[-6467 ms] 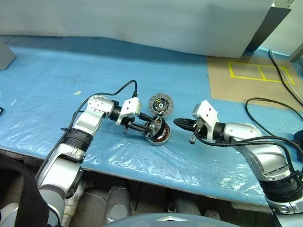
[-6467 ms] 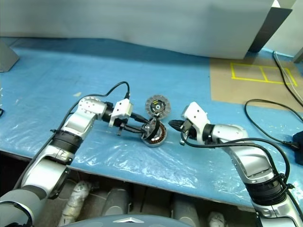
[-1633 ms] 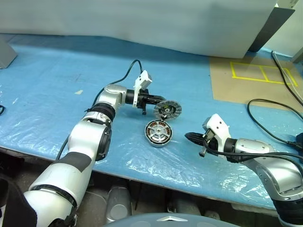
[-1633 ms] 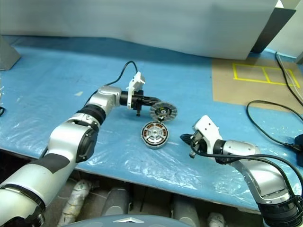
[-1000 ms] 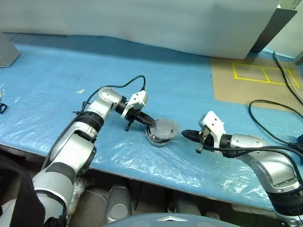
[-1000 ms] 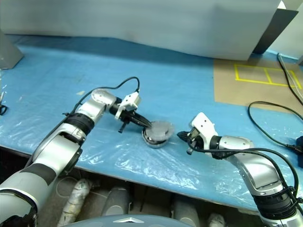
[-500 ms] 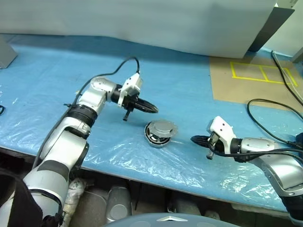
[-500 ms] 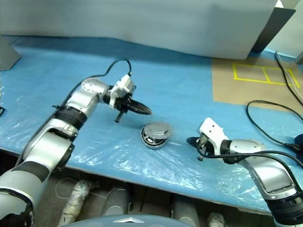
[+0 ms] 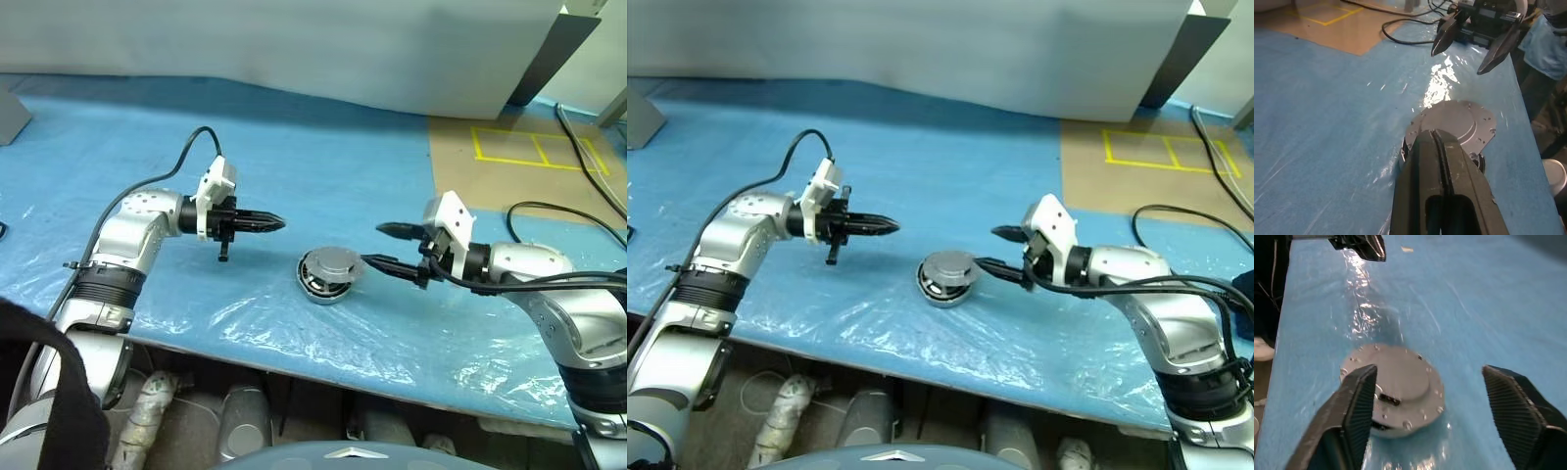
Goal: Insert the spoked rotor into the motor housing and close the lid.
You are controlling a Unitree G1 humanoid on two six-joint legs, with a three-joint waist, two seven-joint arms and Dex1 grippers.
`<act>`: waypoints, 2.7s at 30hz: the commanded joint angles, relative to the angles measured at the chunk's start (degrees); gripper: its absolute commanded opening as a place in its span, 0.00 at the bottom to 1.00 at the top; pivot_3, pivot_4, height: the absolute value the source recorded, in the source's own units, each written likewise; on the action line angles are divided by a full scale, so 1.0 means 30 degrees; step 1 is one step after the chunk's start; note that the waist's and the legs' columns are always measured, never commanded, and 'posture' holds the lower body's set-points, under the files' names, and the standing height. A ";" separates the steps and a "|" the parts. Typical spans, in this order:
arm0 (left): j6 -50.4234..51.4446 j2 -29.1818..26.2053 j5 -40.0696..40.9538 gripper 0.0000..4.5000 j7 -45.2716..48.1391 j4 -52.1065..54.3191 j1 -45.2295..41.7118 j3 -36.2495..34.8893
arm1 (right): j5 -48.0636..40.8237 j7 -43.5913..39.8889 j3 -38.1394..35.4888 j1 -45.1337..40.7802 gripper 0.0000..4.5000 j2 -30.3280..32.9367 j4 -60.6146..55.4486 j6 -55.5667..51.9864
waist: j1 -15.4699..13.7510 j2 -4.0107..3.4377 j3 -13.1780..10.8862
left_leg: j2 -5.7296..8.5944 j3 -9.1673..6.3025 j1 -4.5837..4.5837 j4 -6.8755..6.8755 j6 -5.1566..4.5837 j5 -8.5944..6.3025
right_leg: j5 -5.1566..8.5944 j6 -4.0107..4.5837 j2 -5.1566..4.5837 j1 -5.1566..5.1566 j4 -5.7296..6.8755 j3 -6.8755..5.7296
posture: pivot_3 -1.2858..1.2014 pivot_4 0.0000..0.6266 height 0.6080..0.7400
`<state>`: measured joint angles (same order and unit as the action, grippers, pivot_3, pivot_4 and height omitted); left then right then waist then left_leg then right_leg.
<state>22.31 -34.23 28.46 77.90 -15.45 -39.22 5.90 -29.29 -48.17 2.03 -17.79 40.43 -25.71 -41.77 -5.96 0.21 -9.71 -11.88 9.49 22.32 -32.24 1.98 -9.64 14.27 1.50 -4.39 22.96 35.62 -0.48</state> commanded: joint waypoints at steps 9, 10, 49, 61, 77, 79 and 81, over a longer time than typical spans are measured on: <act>0.2298 0.0442 0.1114 0.00 -0.2107 0.3596 0.1763 -0.1128 | 0.1948 -0.1626 0.3706 -0.2788 1.00 -0.1726 0.4253 0.1536 | 0.0161 -0.0002 0.0000 | 0.0001 0.0001 0.0014 0.0004 0.0000 0.0001 | -0.0001 0.0000 0.0010 0.0026 0.0016 0.0004 | 0.52 0.24 1.00; 0.2557 0.0533 0.1341 0.00 -0.2232 0.3690 0.1758 -0.1239 | 0.2150 -0.1690 0.3853 -0.2799 1.00 -0.1852 0.4561 0.1705 | 0.0150 -0.0002 0.0000 | 0.0002 0.0001 0.0019 0.0004 0.0000 0.0001 | -0.0001 0.0001 0.0010 0.0031 0.0016 0.0004 | 0.52 0.24 1.00; 0.1742 0.1810 0.0422 0.00 -0.2691 0.2355 0.1580 -0.1044 | 0.5704 -0.0989 0.5642 -0.3123 0.66 -0.3692 0.6789 0.2987 | 0.0171 0.0000 0.0002 | 0.0002 0.0006 0.0023 -0.0011 -0.0006 0.0005 | -0.0004 0.0000 0.0014 0.0037 0.0030 0.0014 | 0.52 0.24 1.00; 0.1513 0.1674 0.0313 0.00 -0.2617 0.1830 0.1447 -0.1101 | 0.4449 -0.0327 0.4343 -0.3837 0.66 -0.5722 0.6921 0.1083 | 0.0472 0.0002 0.0004 | 0.0001 0.0013 -0.0083 -0.0042 -0.0009 0.0006 | -0.0004 0.0007 0.0015 -0.0044 0.0044 0.0053 | 0.52 0.24 1.00; 0.1411 0.2088 0.0056 0.00 -0.2815 0.1609 0.1337 -0.1081 | 0.6663 0.1441 0.6188 -0.4515 0.66 -0.6852 0.9282 0.1359 | 0.0622 0.0002 0.0003 | -0.0002 0.0002 0.0009 0.0007 -0.0001 0.0006 | -0.0023 -0.0020 0.0020 0.0037 0.0037 0.0005 | 0.52 0.24 1.00; 0.1365 0.2053 0.0009 0.00 -0.2838 0.1461 0.1251 -0.1131 | 0.6533 0.1504 0.6013 -0.4406 0.66 -0.7067 0.9363 0.1254 | 0.0629 0.0002 0.0003 | -0.0001 0.0002 -0.0015 0.0007 -0.0001 0.0006 | -0.0008 0.0006 0.0020 0.0021 0.0039 0.0012 | 0.52 0.24 1.00; 0.1348 0.2013 -0.0014 0.00 -0.2834 0.1396 0.1208 -0.1169 | 0.6827 0.1484 0.6222 -0.4266 0.66 -0.6917 0.9291 0.1554 | 0.0627 0.0002 0.0003 | 0.0000 0.0005 -0.0063 0.0004 -0.0001 0.0006 | -0.0006 0.0008 0.0018 -0.0024 0.0036 0.0019 | 0.52 0.24 1.00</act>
<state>27.24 -27.87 28.59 69.48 -11.54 -34.40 3.43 -9.95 -43.59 19.07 -32.19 19.41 0.81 -36.58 -4.08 0.22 -9.70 -11.87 9.50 22.09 -32.24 1.97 -9.62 14.25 1.52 -4.34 22.84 35.72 -0.41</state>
